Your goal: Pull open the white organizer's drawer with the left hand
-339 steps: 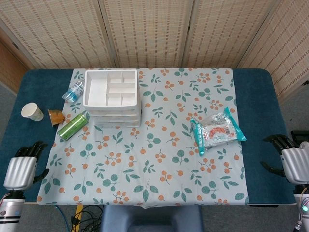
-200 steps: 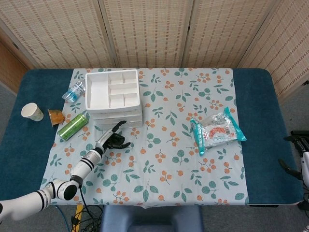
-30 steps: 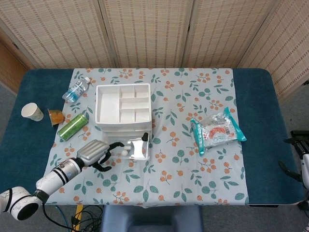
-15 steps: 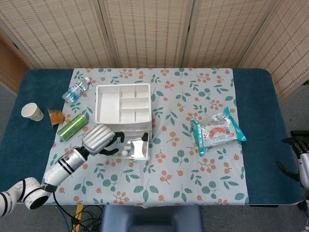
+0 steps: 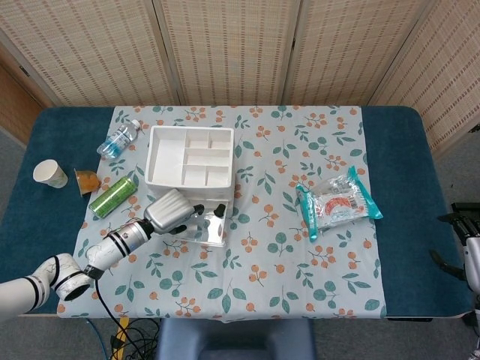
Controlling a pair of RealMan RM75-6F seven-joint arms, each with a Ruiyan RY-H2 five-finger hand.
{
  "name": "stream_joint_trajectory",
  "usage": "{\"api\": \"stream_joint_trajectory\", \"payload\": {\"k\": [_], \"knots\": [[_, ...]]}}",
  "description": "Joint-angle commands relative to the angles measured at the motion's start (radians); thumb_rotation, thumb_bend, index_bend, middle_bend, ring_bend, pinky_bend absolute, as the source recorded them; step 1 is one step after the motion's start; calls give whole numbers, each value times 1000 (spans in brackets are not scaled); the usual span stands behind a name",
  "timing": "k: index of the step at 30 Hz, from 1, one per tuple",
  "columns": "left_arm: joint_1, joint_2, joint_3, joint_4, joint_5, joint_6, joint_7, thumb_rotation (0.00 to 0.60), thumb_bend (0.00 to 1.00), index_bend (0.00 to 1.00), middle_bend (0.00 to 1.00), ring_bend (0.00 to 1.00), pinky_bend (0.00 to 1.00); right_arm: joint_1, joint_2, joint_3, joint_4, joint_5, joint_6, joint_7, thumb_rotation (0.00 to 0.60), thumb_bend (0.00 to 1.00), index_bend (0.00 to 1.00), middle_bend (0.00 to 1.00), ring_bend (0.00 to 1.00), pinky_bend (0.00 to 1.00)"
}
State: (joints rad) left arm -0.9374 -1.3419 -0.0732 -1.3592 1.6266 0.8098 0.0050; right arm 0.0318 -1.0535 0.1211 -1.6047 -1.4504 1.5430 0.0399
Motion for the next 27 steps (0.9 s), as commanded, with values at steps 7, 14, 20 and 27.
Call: {"api": "stream_joint_trajectory", "payload": {"k": [7,14,20,27], "knots": [[-15,16,32,-7,29,4,25,600,266,366,899,976,1000,-1,0,-1,5,1,0,7,600,234,268,282,311,363],[-22,24,51,-8,64,35,13,600,266,369,899,975,1000,-2,0,-2,5,-1,2,10,600,233,267,282,312,363],[-34,28,90,25,160,84,67,600,266,369,899,970,1000,-3,0,-3,5,-3,3,10,600,234,267,282,318,363],[-52,19,114,72,213,108,90,600,266,357,898,962,1000,-4,-1,-5,4,-4,4,7,600,233,268,282,318,363]]}}
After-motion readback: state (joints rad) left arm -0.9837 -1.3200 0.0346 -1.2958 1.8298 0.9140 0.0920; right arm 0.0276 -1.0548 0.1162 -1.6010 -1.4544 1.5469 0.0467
